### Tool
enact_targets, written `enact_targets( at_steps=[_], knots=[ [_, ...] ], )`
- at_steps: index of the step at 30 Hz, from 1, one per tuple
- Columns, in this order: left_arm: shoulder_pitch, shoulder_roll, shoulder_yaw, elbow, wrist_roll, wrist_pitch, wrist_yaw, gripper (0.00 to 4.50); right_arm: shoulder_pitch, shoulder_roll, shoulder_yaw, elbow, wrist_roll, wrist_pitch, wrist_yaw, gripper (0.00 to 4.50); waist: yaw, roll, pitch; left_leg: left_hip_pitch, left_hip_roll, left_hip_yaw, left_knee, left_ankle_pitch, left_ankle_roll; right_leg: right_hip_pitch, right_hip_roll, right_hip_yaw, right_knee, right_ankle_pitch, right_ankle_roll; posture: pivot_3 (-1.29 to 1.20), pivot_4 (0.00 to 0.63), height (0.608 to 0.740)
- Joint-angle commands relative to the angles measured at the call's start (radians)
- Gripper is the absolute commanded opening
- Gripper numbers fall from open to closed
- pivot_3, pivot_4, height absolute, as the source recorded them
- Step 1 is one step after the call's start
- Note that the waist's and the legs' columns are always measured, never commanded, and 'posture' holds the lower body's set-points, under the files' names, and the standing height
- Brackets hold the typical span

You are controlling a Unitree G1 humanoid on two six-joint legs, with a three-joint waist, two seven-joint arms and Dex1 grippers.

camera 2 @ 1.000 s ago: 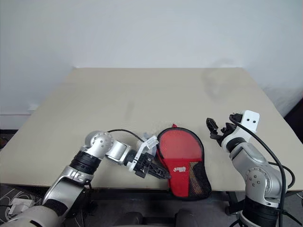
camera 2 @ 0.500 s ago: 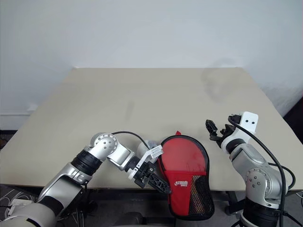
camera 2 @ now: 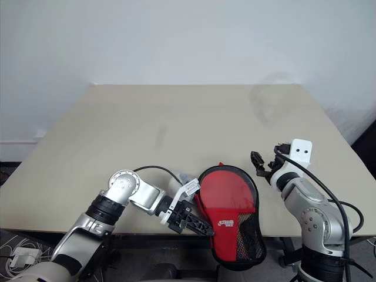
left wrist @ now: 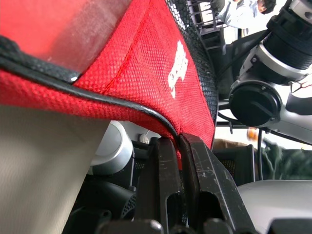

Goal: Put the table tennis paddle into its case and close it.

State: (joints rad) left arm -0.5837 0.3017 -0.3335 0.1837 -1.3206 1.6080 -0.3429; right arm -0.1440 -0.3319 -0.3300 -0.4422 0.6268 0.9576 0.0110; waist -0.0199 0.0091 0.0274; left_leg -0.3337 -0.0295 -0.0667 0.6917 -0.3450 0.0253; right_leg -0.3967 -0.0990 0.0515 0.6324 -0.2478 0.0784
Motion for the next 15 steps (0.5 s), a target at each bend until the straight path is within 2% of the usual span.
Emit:
enact_targets(
  at_steps=[1, 6, 10, 15],
  knots=[
    [-0.011, 0.032, 0.016, 0.037, -0.047, 0.006, 0.005, 0.05, -0.014, -0.006, 0.004, -0.017, 0.001, -0.002, 0.016, 4.5, 0.0, 0.0, 0.0, 0.0, 0.0, 0.0, 0.0, 0.0, 0.0, 0.0, 0.0, 0.0, 0.0, 0.0, 0.0, 0.0, 0.0, 0.716],
    [0.001, 0.026, 0.037, -0.017, -0.029, 0.006, 0.017, 0.05, -0.013, -0.006, 0.015, -0.014, -0.014, -0.007, 0.02, 4.5, 0.0, 0.0, 0.0, 0.0, 0.0, 0.0, 0.0, 0.0, 0.0, 0.0, 0.0, 0.0, 0.0, 0.0, 0.0, 0.0, 0.0, 0.716],
    [0.009, 0.019, 0.042, -0.027, -0.009, 0.006, 0.035, 0.95, -0.019, -0.004, 0.017, -0.016, -0.016, -0.007, 0.019, 4.5, 0.001, 0.0, 0.0, 0.0, 0.0, 0.0, 0.0, 0.0, 0.0, 0.0, 0.0, 0.0, 0.0, 0.0, 0.0, 0.0, 0.0, 0.716],
    [0.013, 0.021, 0.057, -0.028, -0.002, 0.006, 0.052, 2.71, -0.015, -0.008, 0.02, -0.013, -0.023, -0.008, 0.02, 4.5, 0.0, 0.0, 0.0, 0.0, 0.0, 0.0, 0.0, 0.0, 0.0, 0.0, 0.0, 0.0, 0.0, 0.0, 0.0, 0.0, 0.0, 0.716]
  ],
)
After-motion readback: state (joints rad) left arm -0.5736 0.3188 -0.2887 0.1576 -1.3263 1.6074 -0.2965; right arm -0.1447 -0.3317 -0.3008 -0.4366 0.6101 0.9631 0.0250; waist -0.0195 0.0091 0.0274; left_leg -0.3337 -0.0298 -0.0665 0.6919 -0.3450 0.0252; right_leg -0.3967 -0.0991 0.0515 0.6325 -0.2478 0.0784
